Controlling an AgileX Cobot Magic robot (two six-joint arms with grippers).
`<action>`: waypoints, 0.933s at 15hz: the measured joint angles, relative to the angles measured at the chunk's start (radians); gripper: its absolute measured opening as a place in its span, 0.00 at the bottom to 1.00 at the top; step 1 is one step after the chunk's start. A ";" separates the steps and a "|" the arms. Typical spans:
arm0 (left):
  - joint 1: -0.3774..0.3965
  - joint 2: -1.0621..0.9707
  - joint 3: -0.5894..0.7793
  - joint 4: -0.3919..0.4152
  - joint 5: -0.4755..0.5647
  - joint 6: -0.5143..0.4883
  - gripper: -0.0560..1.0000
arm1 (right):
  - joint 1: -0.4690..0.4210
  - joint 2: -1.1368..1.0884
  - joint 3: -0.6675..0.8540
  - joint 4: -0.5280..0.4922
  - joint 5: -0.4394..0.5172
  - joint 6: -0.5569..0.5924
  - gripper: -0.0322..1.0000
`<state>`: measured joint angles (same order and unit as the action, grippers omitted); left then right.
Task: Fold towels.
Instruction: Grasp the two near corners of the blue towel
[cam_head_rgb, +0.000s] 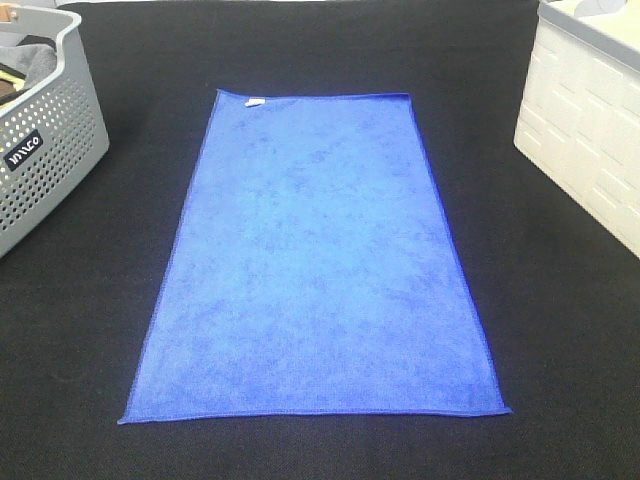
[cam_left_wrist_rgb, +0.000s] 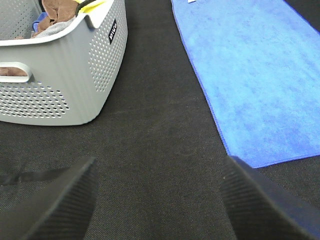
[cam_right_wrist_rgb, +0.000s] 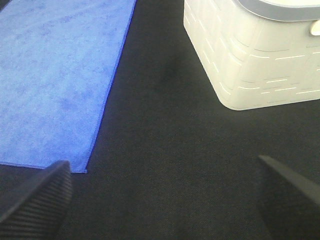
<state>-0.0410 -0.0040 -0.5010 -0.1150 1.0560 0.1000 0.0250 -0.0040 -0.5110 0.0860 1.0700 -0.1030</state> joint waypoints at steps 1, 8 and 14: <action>0.000 0.000 0.000 0.000 0.000 0.000 0.69 | 0.000 0.000 0.000 0.000 0.000 0.000 0.92; 0.000 0.000 0.000 0.000 0.000 0.000 0.69 | 0.000 0.000 0.000 0.000 0.000 0.000 0.92; 0.000 0.000 0.000 0.000 0.000 0.000 0.69 | 0.000 0.000 0.000 0.000 0.000 0.000 0.92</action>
<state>-0.0410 -0.0040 -0.5010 -0.1150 1.0560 0.1000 0.0250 -0.0040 -0.5110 0.0860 1.0700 -0.1030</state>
